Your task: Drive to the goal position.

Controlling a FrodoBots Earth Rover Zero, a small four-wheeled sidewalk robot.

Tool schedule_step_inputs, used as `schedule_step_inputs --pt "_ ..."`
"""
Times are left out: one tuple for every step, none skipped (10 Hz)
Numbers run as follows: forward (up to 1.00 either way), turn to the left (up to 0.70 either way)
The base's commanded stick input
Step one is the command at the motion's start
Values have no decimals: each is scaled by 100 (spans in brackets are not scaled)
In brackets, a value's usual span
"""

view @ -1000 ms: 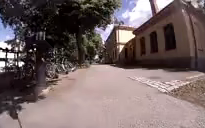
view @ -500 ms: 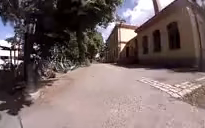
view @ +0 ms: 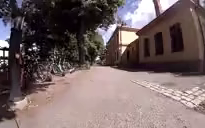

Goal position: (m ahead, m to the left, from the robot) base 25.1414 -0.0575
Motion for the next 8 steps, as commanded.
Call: schedule_step_inputs --pt "85 -34" --pt "85 -34" --pt "85 -33" --pt "85 -14" --pt "85 0" --pt "85 0" --pt "85 0" --pt "85 0"
